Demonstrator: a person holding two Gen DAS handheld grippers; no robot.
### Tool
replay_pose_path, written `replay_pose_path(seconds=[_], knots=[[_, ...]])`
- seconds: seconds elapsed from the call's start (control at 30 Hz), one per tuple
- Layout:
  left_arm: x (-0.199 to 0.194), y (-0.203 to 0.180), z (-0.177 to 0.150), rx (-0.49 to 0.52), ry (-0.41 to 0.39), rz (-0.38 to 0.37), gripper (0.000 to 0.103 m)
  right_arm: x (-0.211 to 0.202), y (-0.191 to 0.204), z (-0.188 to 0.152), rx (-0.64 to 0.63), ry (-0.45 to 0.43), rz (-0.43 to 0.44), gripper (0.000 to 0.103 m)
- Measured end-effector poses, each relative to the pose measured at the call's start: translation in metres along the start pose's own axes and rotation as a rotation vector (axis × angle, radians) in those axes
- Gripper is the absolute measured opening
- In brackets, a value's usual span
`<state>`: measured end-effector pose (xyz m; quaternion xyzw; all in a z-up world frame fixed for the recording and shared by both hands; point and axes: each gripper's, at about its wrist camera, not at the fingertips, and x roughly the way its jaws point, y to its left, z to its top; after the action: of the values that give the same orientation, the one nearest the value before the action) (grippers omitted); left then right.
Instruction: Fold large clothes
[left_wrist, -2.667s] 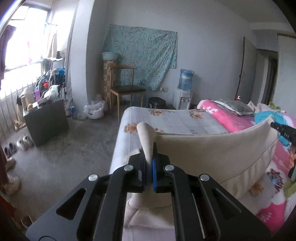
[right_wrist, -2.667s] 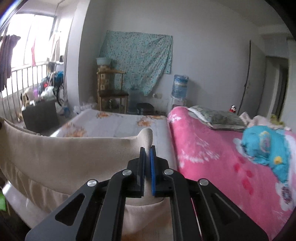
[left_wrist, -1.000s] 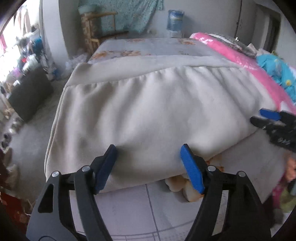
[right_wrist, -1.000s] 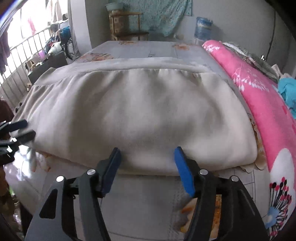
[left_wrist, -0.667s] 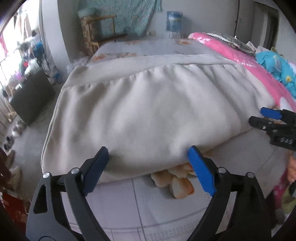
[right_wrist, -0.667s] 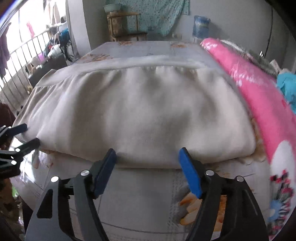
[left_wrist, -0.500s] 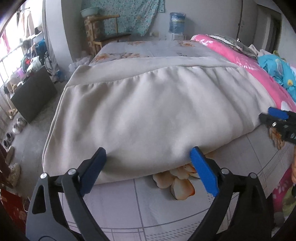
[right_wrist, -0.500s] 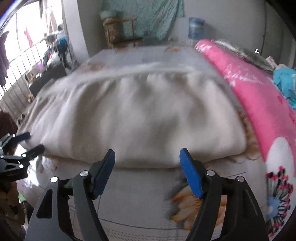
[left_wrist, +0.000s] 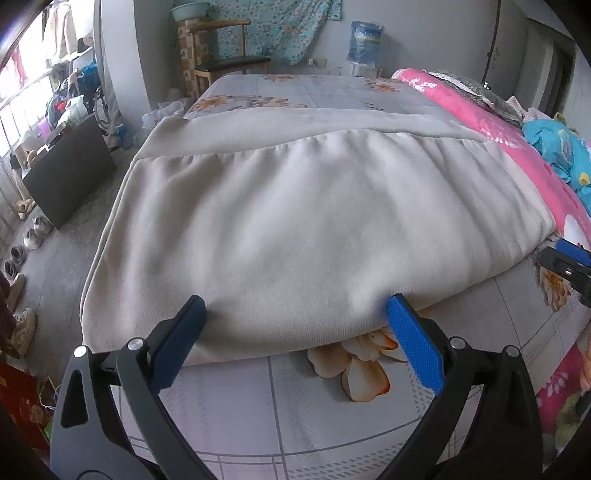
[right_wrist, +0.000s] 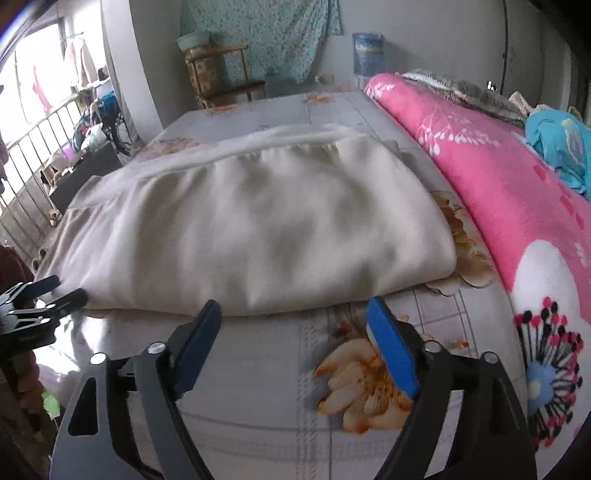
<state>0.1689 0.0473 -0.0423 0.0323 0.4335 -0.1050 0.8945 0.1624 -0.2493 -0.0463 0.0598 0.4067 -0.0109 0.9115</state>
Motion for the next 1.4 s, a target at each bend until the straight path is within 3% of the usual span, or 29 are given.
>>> replay_pose_path(seconds=[0.3, 0.5, 0.63, 0.77, 0.97, 1.4], knots=[[-0.005, -0.001, 0.004, -0.022, 0.033, 0.024, 0.095, -0.047, 0.033, -0.005, -0.077, -0.180, -0.057, 0.097], [-0.042, -0.004, -0.005, -0.070, -0.030, 0.038, 0.095, -0.064, 0.047, -0.010, -0.104, -0.225, -0.048, 0.097], [-0.062, -0.015, -0.017, -0.064, -0.033, 0.142, 0.095, -0.066, 0.051, -0.016, -0.104, -0.198, -0.034, 0.097], [-0.068, -0.021, -0.025, -0.100, 0.009, 0.180, 0.095, -0.061, 0.047, -0.020, -0.078, -0.128, -0.038, 0.097], [-0.074, -0.029, -0.027, -0.128, 0.009, 0.197, 0.095, -0.054, 0.038, -0.024, -0.016, -0.048, -0.003, 0.097], [-0.079, -0.044, -0.020, -0.108, 0.004, 0.178, 0.095, -0.053, 0.057, -0.023, -0.053, -0.021, 0.023, 0.097]])
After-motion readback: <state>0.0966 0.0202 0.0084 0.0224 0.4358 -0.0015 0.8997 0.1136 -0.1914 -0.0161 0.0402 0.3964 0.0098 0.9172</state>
